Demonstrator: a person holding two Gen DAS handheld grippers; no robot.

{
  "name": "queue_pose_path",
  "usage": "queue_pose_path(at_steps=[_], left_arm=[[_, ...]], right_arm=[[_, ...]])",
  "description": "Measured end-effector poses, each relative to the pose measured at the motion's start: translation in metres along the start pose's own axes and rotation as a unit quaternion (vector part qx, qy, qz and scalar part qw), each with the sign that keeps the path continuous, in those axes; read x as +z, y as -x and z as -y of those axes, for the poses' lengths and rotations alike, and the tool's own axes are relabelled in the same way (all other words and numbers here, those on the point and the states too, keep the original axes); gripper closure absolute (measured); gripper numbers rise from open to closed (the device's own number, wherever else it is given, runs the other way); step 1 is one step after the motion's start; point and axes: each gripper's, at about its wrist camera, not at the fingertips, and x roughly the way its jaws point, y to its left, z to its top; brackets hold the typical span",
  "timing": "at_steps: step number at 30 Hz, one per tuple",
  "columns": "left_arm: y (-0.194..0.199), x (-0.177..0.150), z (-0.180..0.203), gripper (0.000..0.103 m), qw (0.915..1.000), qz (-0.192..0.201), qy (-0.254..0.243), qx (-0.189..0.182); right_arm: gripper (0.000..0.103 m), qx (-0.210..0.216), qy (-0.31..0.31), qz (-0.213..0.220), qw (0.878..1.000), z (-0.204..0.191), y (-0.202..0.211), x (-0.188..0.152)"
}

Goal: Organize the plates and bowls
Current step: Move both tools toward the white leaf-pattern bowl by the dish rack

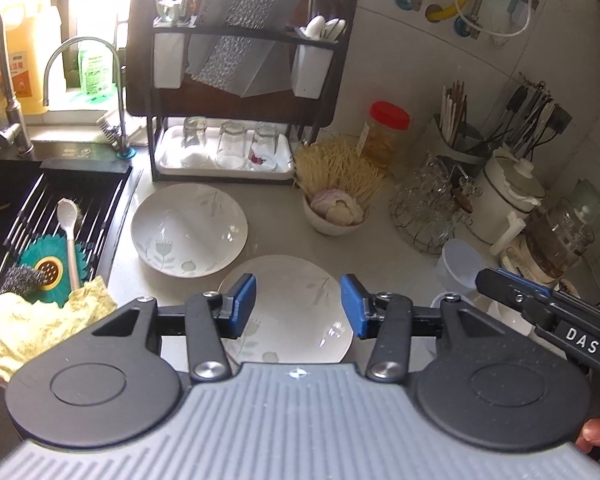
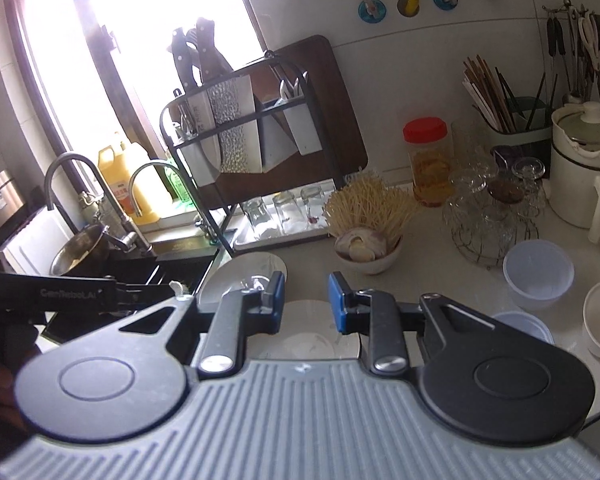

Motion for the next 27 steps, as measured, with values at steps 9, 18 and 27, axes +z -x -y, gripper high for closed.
queue_pose_path(at_steps=[9, 18, 27], left_arm=[[-0.001, -0.001, 0.002, 0.045, 0.9999, -0.013, -0.005, 0.009], [-0.016, 0.008, -0.005, 0.043, 0.9997, -0.025, -0.006, 0.007], [-0.029, 0.021, -0.023, 0.04, 0.9994, -0.032, 0.008, 0.012]], right_arm=[[0.074, 0.001, -0.007, -0.018, 1.0, 0.004, -0.002, -0.002], [0.065, -0.004, -0.007, -0.037, 0.999, 0.005, -0.016, 0.002], [0.049, -0.009, -0.004, -0.053, 0.999, 0.003, -0.038, 0.017]])
